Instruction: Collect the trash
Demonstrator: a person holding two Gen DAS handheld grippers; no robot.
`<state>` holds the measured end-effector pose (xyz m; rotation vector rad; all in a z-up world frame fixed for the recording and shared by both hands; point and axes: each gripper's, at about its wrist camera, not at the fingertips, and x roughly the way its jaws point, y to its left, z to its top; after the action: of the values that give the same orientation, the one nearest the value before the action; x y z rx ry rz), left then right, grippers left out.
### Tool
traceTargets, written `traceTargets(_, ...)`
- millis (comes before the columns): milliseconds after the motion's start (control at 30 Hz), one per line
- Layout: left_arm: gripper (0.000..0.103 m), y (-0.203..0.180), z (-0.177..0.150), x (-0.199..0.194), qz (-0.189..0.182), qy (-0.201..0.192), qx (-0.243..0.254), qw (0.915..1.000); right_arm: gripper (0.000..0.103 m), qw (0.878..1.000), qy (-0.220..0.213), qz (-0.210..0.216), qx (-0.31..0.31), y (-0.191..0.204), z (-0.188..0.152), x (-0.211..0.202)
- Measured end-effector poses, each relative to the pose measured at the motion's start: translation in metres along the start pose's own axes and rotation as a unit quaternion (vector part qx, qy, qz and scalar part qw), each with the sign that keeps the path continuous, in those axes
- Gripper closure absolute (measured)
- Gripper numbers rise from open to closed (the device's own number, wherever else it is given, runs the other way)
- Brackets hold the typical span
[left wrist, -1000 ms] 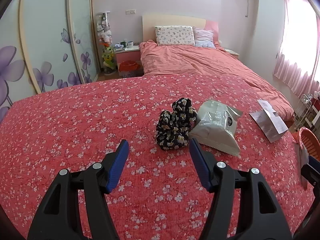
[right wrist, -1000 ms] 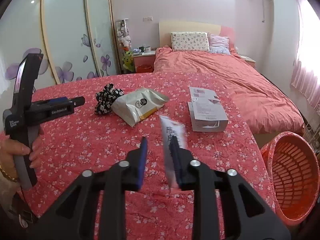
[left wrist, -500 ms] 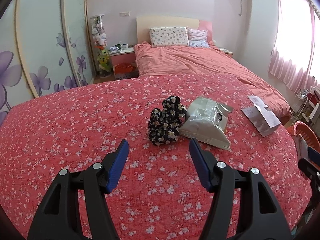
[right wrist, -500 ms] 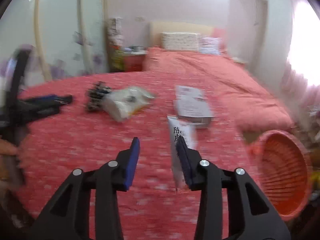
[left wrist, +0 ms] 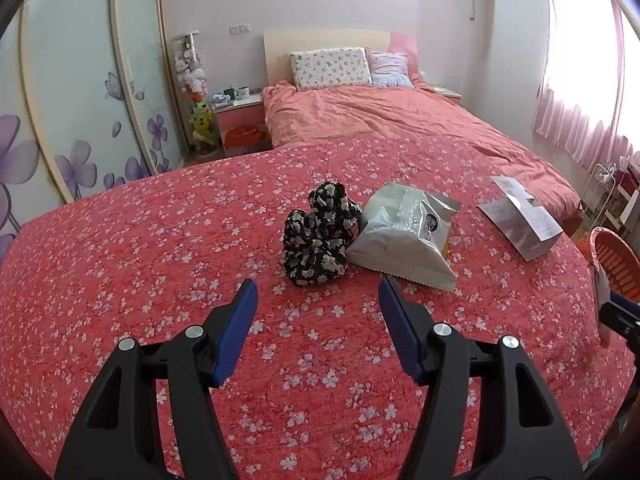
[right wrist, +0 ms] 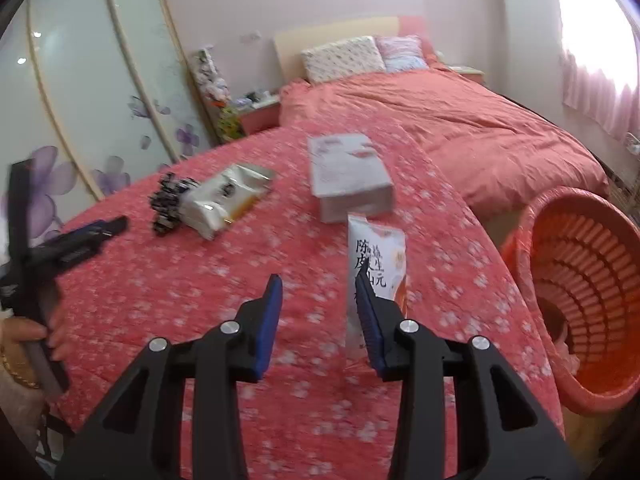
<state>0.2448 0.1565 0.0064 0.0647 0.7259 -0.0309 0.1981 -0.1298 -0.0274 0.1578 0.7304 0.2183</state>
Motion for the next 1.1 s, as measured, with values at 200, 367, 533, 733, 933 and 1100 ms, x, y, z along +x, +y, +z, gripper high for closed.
traceTargets(200,0.04,-0.004,-0.002,0.0,-0.002,0.001,0.002,1.0,0.064,0.999,0.014,0.018,-0.034,0.025,0.003,0.011)
traceTargets(367,0.04,-0.005,-0.004,-0.001,-0.002,0.0,0.005,1.0,0.065,0.999,0.014,-0.022,-0.021,0.009,-0.001,0.012)
traceTargets(533,0.04,-0.006,-0.004,-0.002,-0.005,0.001,0.004,1.0,0.065,0.997,0.012,-0.078,-0.015,-0.01,-0.001,0.013)
traceTargets(733,0.04,-0.008,-0.004,-0.002,-0.003,0.0,0.008,1.0,0.066,0.994,0.038,-0.1,-0.006,-0.027,-0.006,0.028)
traceTargets(933,0.04,-0.004,-0.001,0.003,0.006,0.002,0.004,1.0,0.072,0.992,0.064,-0.11,-0.006,-0.034,-0.014,0.042)
traceTargets(1100,0.04,0.004,0.001,0.009,0.013,0.006,-0.003,0.9999,0.072,0.993,0.073,-0.091,-0.003,-0.034,-0.012,0.042)
